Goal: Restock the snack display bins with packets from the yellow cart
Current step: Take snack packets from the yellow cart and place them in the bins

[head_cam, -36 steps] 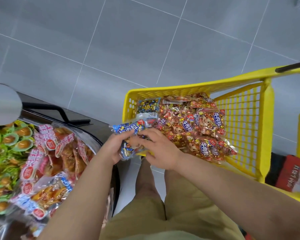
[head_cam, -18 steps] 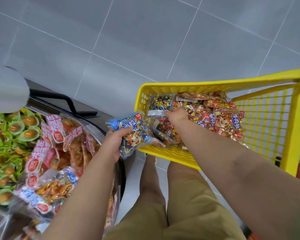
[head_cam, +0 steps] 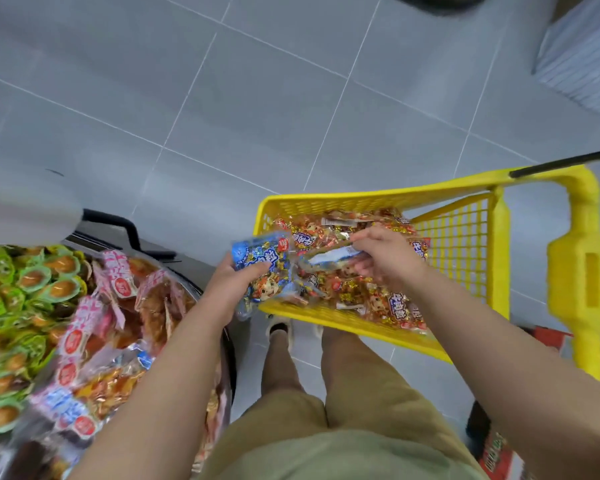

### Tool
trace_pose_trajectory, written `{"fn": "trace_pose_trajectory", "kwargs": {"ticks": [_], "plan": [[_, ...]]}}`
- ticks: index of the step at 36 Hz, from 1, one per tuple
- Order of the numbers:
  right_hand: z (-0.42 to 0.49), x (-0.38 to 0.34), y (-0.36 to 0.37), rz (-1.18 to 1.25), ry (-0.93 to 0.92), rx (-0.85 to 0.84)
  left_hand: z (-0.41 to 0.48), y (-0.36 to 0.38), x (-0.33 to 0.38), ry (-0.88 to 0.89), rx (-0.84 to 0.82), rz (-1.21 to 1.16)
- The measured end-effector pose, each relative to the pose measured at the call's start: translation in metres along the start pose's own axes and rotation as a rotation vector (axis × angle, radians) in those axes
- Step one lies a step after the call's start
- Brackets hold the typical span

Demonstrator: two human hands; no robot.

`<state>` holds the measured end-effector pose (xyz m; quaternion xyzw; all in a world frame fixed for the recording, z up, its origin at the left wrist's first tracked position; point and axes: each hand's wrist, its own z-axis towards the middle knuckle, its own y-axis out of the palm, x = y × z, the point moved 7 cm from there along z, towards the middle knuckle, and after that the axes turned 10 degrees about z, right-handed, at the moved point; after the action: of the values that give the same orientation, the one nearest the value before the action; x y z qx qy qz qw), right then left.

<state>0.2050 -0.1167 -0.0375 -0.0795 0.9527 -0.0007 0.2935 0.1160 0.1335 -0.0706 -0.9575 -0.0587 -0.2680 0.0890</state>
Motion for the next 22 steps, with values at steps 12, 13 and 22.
{"fn": "trace_pose_trajectory", "kwargs": {"ticks": [12, 13, 22], "plan": [[-0.054, -0.021, 0.026, 0.172, 0.583, -0.326, -0.038, 0.001, 0.037, 0.140, -0.164, 0.059], [-0.056, -0.021, 0.031, 0.200, 0.619, -0.362, -0.040, 0.002, 0.036, 0.136, -0.182, 0.056], [-0.067, -0.046, 0.035, 0.581, 0.269, -0.419, -0.069, 0.008, 0.023, 0.115, -0.201, -0.154]]}}
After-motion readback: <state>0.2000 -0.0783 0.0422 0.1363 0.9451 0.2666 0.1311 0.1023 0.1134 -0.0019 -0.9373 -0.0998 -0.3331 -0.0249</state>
